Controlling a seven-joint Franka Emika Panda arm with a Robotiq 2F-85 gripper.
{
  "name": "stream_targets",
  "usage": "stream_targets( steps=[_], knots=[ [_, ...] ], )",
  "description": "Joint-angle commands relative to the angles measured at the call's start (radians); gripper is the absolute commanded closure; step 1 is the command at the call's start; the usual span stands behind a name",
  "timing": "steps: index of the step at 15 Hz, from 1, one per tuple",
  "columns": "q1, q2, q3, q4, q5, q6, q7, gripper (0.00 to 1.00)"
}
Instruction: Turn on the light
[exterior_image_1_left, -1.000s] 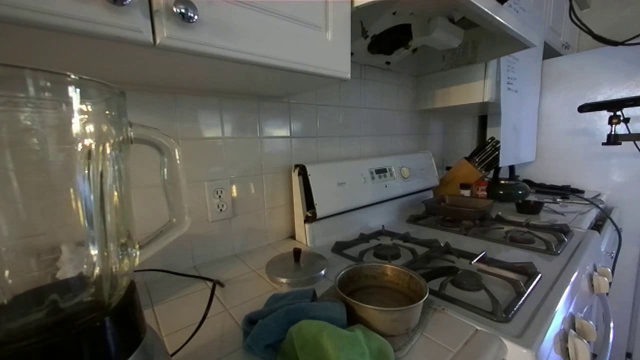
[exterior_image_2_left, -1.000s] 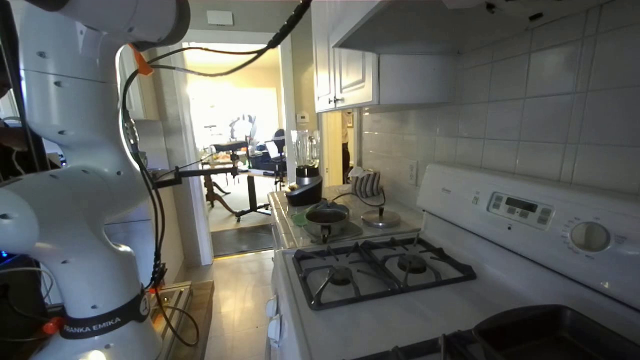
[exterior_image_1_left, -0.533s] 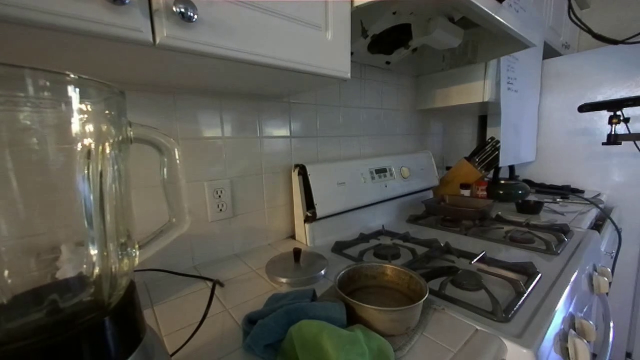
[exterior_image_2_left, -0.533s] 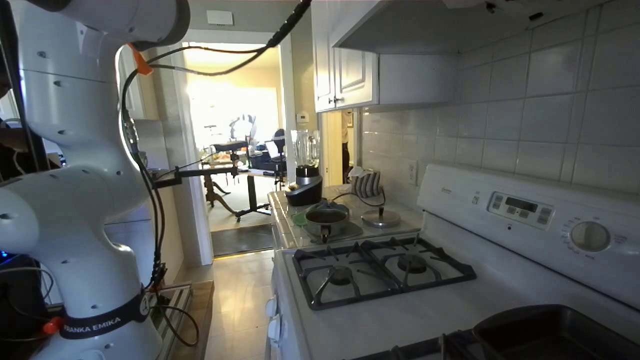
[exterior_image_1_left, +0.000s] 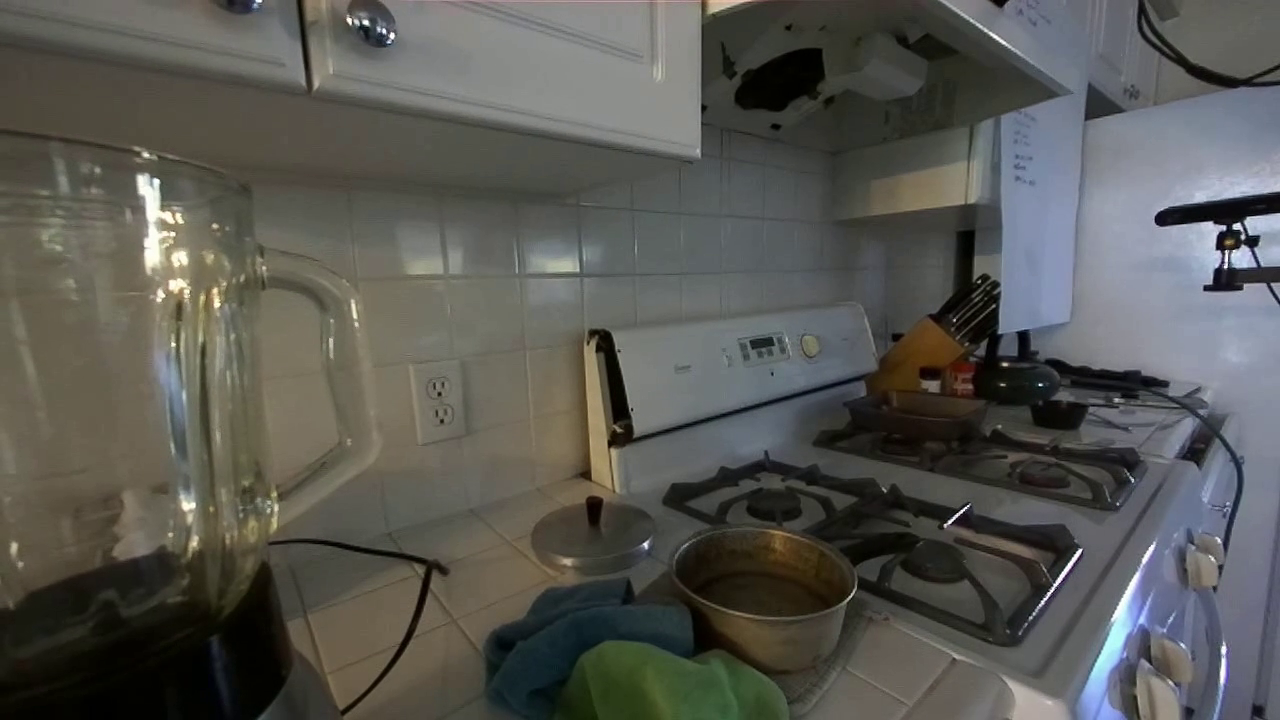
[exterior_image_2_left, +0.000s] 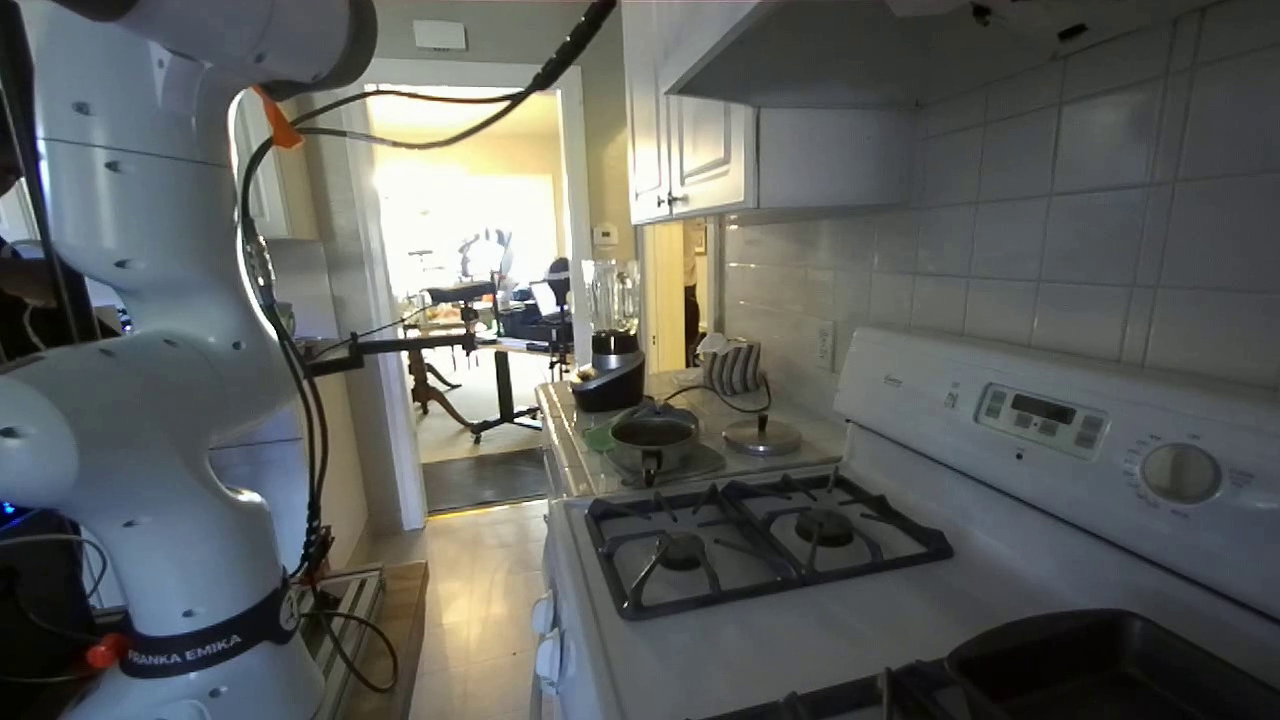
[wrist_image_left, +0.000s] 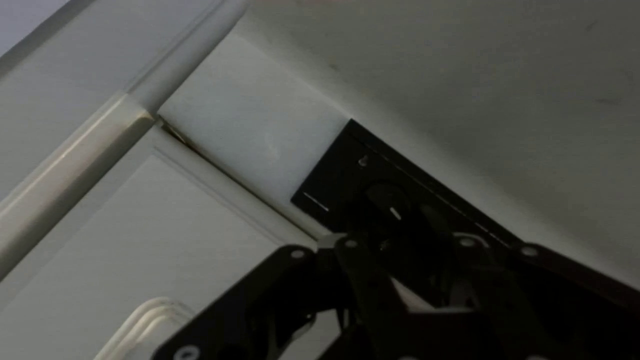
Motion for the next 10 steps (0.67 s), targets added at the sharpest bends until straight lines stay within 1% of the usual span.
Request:
stream_targets(
  steps=[1,2,3,4,5,6,7,8,10],
  knots=[
    [-0.005,-0.005,0.005,-0.018,0.019,0.019,-0.042,0.6],
    [-0.005,-0.004,0.004,-0.017,0.014,0.018,-0.041,0.85],
    [-0.005,0.0,0.002,-0.013,0.012,0.017,-0.034,0.88],
    [-0.006,0.003,0.0,-0.009,0.012,0.014,-0.025,0.89],
    [-0.007,0.003,0.0,-0.008,0.013,0.01,-0.024,0.96],
    [-0.006,0.004,-0.001,-0.005,0.012,0.004,-0.024,0.99],
    [-0.007,0.004,-0.002,-0.002,0.013,0.002,-0.024,0.99],
    [-0.008,0.005,-0.003,-0.001,0.01,0.001,-0.022,0.96],
    [-0.005,0.007,-0.006,0.001,-0.002,-0.004,0.0,0.98]
  ],
)
